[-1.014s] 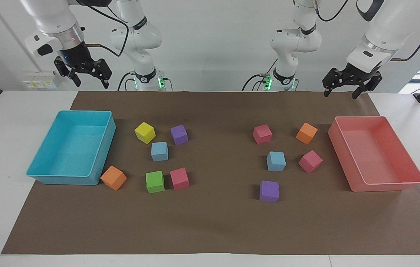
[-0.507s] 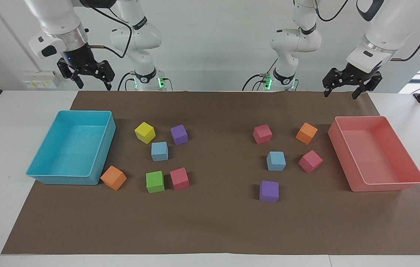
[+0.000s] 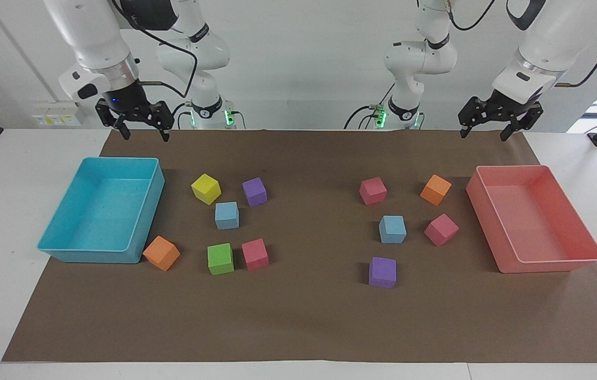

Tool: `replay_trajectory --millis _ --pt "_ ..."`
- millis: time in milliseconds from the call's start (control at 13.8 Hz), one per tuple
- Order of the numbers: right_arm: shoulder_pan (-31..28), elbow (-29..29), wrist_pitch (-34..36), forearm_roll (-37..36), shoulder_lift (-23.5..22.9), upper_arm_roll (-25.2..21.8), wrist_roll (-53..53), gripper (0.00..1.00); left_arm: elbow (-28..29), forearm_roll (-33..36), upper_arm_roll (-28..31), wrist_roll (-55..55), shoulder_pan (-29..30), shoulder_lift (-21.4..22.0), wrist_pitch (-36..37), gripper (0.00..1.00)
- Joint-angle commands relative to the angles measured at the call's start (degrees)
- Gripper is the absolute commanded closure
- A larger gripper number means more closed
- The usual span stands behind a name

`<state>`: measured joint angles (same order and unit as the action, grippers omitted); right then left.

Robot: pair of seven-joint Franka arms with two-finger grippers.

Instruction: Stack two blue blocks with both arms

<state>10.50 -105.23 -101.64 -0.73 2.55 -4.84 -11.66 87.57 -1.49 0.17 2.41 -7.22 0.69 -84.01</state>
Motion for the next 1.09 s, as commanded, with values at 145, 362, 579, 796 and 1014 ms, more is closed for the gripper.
replay_trajectory --millis 145,362,579,796,1014 --pt "1.19 -3.13 -4.60 1.17 -2.90 0.09 -2.84 0.00 -0.64 -0.70 0.36 0.23 0.01 0.10 0.17 0.00" --pt "2.42 -4.81 -7.60 1.95 -4.13 0.09 -1.87 0.00 -0.64 -0.70 0.36 0.23 0.01 0.10 0.25 0.00" --pt "2.77 -5.16 -11.89 4.69 -5.63 0.09 -1.26 0.00 -0.64 -0.62 0.36 0.32 -0.07 0.10 0.08 0.00" --pt "3.03 -5.16 -14.54 4.69 -8.61 0.18 0.32 0.00 -0.64 -0.62 0.44 0.32 -0.07 0.10 0.08 0.00" --pt "5.49 -5.16 -19.11 4.69 -11.60 0.09 0.15 0.00 -0.64 -0.53 0.44 0.32 -0.07 0.10 0.08 0.00"
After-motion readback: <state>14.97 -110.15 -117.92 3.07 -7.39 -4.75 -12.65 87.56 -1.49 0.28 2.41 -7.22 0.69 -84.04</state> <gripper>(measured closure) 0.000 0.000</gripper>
